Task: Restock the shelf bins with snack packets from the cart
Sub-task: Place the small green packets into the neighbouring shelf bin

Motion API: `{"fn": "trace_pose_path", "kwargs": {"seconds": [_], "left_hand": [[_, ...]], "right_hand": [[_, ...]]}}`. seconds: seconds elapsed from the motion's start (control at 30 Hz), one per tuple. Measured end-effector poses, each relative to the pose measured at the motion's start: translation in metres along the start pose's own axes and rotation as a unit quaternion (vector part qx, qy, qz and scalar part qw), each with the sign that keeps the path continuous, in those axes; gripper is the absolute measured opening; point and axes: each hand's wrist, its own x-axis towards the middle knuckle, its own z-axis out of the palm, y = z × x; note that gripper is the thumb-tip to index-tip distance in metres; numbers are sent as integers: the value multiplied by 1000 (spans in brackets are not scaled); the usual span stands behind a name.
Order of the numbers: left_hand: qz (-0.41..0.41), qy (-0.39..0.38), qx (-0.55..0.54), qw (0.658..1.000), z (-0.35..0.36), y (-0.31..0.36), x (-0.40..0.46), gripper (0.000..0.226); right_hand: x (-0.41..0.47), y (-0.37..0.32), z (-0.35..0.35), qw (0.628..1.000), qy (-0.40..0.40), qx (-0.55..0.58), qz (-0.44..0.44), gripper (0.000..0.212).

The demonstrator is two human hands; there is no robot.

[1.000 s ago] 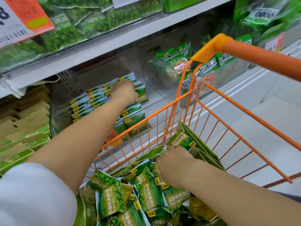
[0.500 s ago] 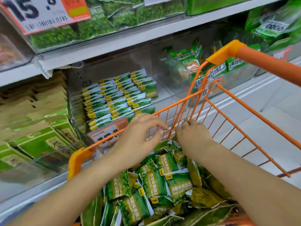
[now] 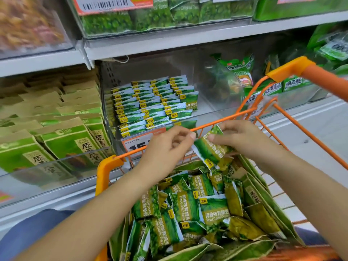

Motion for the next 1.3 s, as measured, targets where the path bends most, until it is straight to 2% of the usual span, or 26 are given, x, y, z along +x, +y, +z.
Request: {"fn": "trace_pose_path", "kwargs": {"seconds": [0.03,0.1,0.17,0.23,0.33,0.43,0.53,0.7,0.8,0.87,0.97,1.03,1.1,1.13,1.2,1.23,1.3], "left_hand": [[-30,-9,-63,998,-2,5,0,33],[-77,-37,-144,986,-5,14,1,32],[-79,-57,-169,981,-6,18,0,24],[-71,-40,-176,981,-7,17,1,21],[-54,9,-190,980,-8,11,3,14],[-32,38,-165,985,-7,8,2,11],[-5,52,-115,992,-5,7,-2,9],[28,71,-52,996,-7,0,1,12],[24,72,-59,995,-7,0,1,11],[3,51,-96,994,-9,3,2,9],[-33,-37,-150,987,-11,5,3,21],[-25,-40,-137,989,-10,5,1,21],[-14,22,-114,993,-13,6,1,22],[-11,61,-111,992,-15,8,2,20],[8,123,-126,984,-22,18,10,17],[26,145,-120,982,-26,24,18,16],[58,165,-57,983,-30,29,44,16]], "right_hand": [[-2,-2,0,996,-8,84,12,25],[-4,0,4,986,-18,167,22,26],[-6,1,10,977,-32,212,18,21],[-10,0,12,970,-68,235,15,23],[-14,-3,8,969,-114,216,32,52],[-16,-5,9,969,-135,201,45,62],[-18,-3,15,973,-142,175,55,62],[-15,1,23,989,-111,90,27,42],[-13,1,22,993,-87,75,4,36],[-12,2,21,993,-82,79,-6,36],[-11,7,23,994,-78,77,-15,38],[-9,12,26,996,-63,64,-30,40],[-8,17,27,995,-17,-36,-89,45],[-7,20,25,980,18,-147,-129,51],[-7,21,22,905,78,-369,-195,62],[-4,22,20,872,88,-432,-211,66],[2,25,17,842,69,-499,-193,69]]}}
